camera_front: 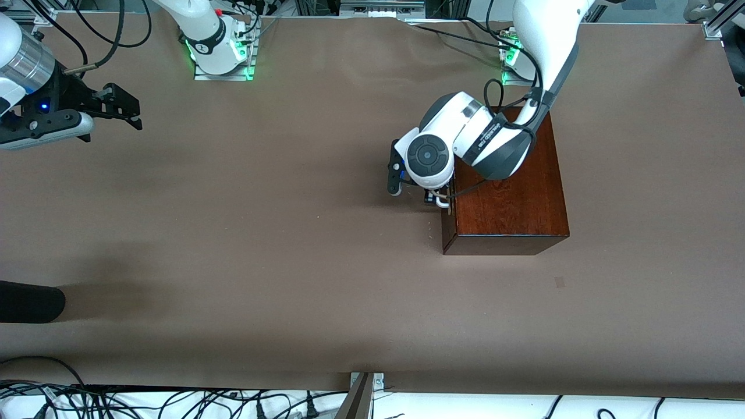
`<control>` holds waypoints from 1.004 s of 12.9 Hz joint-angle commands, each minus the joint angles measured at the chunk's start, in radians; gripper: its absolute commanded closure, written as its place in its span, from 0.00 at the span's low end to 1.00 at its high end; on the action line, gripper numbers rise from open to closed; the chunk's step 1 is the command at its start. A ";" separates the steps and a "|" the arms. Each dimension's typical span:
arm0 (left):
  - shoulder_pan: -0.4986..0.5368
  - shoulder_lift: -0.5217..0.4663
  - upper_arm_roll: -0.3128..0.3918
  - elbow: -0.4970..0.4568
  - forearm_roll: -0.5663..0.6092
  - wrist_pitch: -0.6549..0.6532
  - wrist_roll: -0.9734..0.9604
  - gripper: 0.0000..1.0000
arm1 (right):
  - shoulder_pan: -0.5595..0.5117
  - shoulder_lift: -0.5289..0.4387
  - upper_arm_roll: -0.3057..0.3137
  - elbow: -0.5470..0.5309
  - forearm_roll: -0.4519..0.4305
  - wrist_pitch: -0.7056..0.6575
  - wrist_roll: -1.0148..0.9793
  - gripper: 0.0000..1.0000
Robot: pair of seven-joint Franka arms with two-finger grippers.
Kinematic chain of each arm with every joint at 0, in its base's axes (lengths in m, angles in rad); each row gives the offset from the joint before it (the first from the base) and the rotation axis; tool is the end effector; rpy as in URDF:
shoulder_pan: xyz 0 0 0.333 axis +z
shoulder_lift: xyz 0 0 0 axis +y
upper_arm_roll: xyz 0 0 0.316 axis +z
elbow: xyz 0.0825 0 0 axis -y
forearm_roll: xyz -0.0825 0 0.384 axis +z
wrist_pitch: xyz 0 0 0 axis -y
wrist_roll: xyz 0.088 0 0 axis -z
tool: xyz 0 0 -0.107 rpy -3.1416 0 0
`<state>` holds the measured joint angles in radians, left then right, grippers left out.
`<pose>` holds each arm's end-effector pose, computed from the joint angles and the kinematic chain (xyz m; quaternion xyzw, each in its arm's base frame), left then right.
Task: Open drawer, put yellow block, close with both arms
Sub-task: 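Push the drawer shut into the box with the left gripper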
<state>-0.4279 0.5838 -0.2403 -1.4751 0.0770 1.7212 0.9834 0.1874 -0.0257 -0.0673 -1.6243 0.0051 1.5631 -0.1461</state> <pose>0.5439 -0.3891 0.3222 0.6665 -0.7276 -0.1528 0.0560 0.5407 0.0653 0.6127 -0.9910 -0.1327 0.0177 0.0036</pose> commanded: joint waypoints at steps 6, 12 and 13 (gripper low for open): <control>0.219 -0.248 0.007 0.058 -0.049 -0.216 -0.157 0.00 | -0.008 -0.002 0.014 0.012 0.001 -0.014 0.017 0.00; 0.397 -0.390 0.129 0.056 -0.009 -0.244 -0.233 0.00 | -0.008 -0.002 0.014 0.012 0.003 -0.014 0.017 0.00; 0.397 -0.435 0.148 0.012 -0.022 -0.229 -0.306 0.00 | -0.008 -0.002 0.014 0.012 0.003 -0.012 0.019 0.00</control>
<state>-0.0143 0.2267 -0.1333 -1.3945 0.0510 1.4852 0.7797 0.1875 -0.0257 -0.0641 -1.6235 0.0052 1.5631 -0.1441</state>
